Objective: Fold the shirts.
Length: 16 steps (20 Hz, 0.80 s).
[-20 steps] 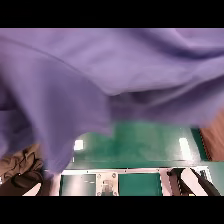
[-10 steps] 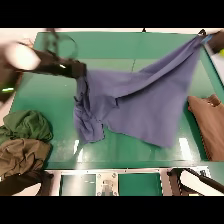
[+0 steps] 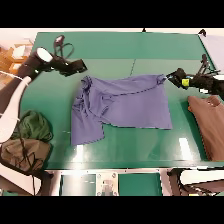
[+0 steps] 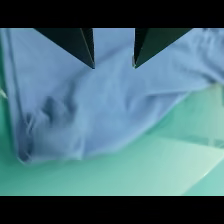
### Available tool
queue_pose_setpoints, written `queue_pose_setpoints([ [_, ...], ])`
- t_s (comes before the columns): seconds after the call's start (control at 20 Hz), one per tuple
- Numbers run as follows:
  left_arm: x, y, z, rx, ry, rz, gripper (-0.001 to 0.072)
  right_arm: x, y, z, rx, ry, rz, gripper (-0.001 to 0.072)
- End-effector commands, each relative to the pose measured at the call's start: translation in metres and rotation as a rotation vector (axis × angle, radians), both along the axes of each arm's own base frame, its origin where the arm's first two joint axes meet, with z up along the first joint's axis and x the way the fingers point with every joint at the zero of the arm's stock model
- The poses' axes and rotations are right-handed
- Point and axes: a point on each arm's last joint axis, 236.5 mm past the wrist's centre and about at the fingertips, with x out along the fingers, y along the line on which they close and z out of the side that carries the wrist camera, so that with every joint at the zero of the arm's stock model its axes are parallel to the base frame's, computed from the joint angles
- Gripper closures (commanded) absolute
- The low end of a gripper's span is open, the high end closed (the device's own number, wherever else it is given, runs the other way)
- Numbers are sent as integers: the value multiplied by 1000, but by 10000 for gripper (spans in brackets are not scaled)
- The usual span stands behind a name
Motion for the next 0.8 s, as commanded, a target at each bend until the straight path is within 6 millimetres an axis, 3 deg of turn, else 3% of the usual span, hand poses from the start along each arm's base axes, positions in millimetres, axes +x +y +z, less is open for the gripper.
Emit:
queue_pose_setpoints([
  [0.0, -28, 45, 18, -30, 141, -78, 4, -50, -16, -9, 115, 151, 73, 421],
  [0.2, -77, 87, 6, -38, 337, -137, 5, -151, -48, -53, 87, 414, 25, 416],
  [0.3, -94, 98, -8, -21, 410, -142, 4, -192, -53, -74, 86, 531, -24, 291],
  [0.35, -103, 102, -18, 2, 450, -151, 4, -206, -50, -83, 99, 574, -35, 291],
  [0.5, -130, 102, -46, 3, 555, -184, 4, -229, -27, -106, 152, 644, -29, 291],
  [0.75, -160, 96, -74, -24, 657, -214, 4, -238, 5, -128, 142, 697, 43, 291],
])
